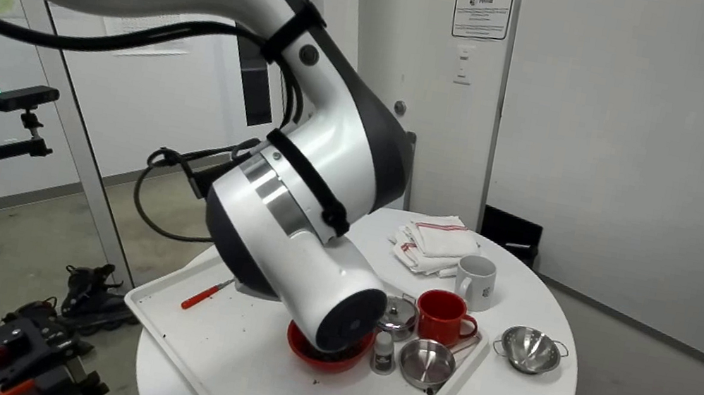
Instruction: Pour the contents from the clear jar into the orange bowl
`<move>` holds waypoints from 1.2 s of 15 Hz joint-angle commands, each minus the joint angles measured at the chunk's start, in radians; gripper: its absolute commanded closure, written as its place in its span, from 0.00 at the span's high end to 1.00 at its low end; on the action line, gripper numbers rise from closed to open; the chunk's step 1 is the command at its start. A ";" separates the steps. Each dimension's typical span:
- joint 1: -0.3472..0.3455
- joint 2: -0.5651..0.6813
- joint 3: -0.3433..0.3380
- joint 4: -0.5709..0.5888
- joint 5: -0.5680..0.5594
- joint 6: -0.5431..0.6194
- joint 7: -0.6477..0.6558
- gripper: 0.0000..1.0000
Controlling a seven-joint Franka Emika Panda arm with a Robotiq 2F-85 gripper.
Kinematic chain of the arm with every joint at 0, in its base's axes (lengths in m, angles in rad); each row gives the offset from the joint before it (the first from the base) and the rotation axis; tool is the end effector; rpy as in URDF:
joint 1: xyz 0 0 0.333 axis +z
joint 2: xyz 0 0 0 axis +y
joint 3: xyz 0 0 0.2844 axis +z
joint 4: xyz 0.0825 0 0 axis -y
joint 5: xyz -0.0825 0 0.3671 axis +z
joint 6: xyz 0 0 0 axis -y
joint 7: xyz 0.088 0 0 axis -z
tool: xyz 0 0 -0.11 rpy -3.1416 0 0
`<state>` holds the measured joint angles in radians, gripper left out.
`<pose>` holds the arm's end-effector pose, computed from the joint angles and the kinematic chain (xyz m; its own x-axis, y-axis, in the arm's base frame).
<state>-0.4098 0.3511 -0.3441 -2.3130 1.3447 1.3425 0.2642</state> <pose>0.3872 -0.2009 0.2108 0.1617 -0.0912 -0.9826 -0.8946 0.4069 -0.1849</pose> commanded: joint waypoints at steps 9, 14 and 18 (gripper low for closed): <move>0.072 0.042 0.014 0.033 0.002 -0.003 0.046 0.11; 0.077 0.131 0.033 0.133 0.001 -0.070 0.130 0.11; 0.044 0.193 0.029 0.195 0.012 -0.127 0.164 0.11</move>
<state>-0.3377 0.4823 -0.3103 -2.1861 1.3478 1.2947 0.3950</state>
